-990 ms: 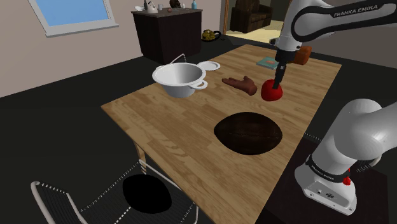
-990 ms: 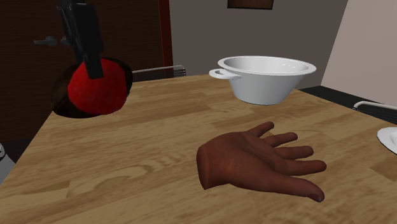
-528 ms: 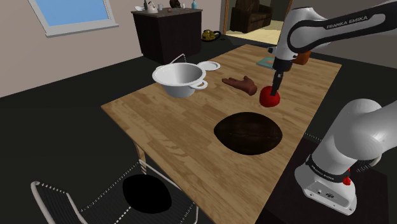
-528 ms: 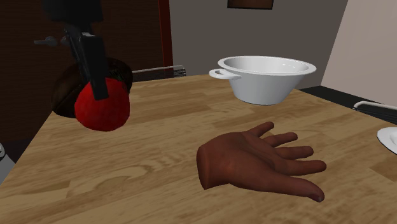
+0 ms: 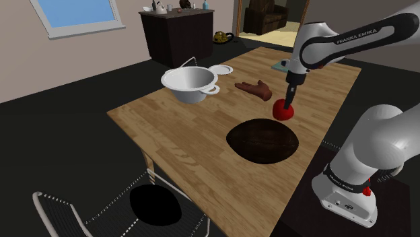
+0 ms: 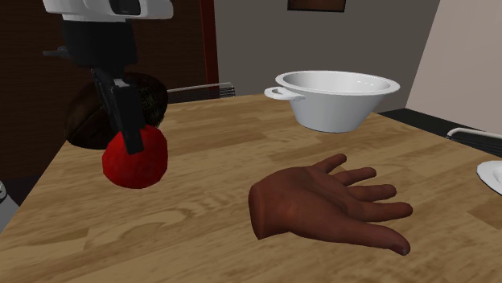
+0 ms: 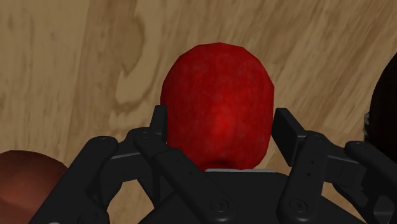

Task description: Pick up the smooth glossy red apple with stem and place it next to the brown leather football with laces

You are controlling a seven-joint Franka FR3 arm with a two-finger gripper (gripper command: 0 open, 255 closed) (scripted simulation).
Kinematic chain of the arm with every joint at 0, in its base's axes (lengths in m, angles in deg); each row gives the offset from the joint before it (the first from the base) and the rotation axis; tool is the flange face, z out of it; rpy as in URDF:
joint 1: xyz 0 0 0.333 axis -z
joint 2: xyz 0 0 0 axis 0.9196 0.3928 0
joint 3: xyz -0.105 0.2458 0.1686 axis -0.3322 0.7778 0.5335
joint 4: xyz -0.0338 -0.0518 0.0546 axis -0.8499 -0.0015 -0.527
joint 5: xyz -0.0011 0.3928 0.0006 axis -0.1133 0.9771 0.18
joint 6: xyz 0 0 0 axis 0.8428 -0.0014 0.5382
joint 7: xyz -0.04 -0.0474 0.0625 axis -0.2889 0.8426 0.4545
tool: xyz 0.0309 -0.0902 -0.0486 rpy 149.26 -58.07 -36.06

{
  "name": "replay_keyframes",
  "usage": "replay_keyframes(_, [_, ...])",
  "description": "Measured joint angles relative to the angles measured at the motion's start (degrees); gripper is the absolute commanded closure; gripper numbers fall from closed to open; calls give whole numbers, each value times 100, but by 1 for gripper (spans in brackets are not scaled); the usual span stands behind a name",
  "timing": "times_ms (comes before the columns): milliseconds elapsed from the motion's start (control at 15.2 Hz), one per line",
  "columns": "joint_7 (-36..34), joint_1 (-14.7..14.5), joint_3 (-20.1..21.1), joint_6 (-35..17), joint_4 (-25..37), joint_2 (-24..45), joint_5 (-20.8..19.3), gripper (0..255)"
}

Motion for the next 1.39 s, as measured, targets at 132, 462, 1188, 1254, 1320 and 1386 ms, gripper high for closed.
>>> replay_keyframes(132, [0, -1, -35, -176, -107, 71, -19, 255])
replay_keyframes(462, [18, -6, -96, -421, -221, 196, -42, 255])
replay_keyframes(1188, [15, -3, -69, -303, -156, 137, -30, 0])
replay_keyframes(1254, [6, 5, -30, -145, -84, 49, -19, 0])
replay_keyframes(1320, [-17, 16, 32, 64, -5, -86, -3, 0])
replay_keyframes(1386, [-16, -3, 61, 225, 137, -103, 30, 0])
